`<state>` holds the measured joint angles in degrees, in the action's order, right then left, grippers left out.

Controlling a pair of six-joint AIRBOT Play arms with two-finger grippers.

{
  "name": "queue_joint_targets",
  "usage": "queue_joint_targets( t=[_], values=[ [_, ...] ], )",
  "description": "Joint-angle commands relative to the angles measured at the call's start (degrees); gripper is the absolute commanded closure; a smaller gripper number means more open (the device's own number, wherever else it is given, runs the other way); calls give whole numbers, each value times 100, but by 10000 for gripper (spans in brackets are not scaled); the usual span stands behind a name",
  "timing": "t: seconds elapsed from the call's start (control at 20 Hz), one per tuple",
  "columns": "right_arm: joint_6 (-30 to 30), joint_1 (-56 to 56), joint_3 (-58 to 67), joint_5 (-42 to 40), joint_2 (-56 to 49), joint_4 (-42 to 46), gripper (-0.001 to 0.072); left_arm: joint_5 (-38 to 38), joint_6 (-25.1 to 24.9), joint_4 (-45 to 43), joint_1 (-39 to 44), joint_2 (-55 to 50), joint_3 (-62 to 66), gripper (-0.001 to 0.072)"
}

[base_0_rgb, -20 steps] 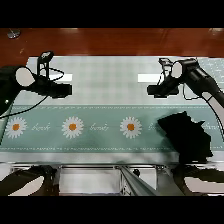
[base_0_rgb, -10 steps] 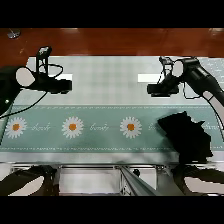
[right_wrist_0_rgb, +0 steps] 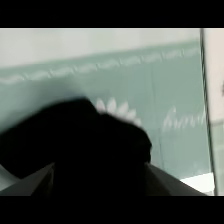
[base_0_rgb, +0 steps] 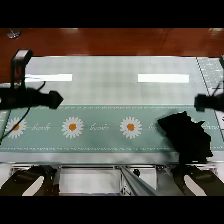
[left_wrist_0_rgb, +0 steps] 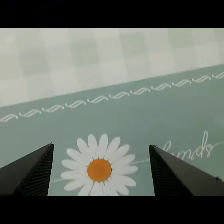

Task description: Fold the shirts.

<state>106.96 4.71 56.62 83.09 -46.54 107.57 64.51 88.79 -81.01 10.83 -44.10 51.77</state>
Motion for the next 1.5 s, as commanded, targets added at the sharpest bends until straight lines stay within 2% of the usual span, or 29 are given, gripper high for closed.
queue_joint_targets(
  t=[0.0,0.1,0.2,0.45,0.5,0.55,0.6,0.65,0.8,1.0,1.1,1.25,1.45],
  values=[
    [181,-754,-1716,181,1499,-514,87,0,348,107,-11,1375,-1381,4],
    [63,-999,-2636,90,1652,-986,87,-79,518,136,-11,1561,-1947,4],
    [9,-1071,-3338,-332,1475,-1316,88,-380,518,332,-11,1458,-2216,4],
    [-317,-1067,-2815,-756,223,-1681,112,-1185,492,957,-11,826,-2155,4],
    [-439,-1067,-2756,-782,-50,-1781,188,-1222,492,1045,-9,715,-2157,4],
    [-535,-1067,-2741,-822,-271,-1882,311,-1211,492,1086,-9,605,-2157,4],
    [-601,-1067,-2741,-870,-470,-2009,459,-1200,470,1099,-11,522,-2157,4],
    [-754,-1067,-2741,-922,-625,-2186,692,-1202,461,1099,-11,461,-2157,4],
    [-935,-1067,-2356,-892,-540,-2347,686,-984,2,990,-133,448,-1978,4],
    [-1178,-1058,-302,-544,83,-2352,686,-37,-444,428,-859,518,-942,4],
    [-1329,-1056,866,-527,332,-2656,686,133,-437,560,-1169,761,-638,4],
    [-1530,-1056,2352,-503,501,-3084,686,216,-435,992,-1176,1340,-730,4],
    [-1781,-1056,3762,-815,492,-3370,687,219,-413,1641,-1176,1740,-1071,4]
  ],
)
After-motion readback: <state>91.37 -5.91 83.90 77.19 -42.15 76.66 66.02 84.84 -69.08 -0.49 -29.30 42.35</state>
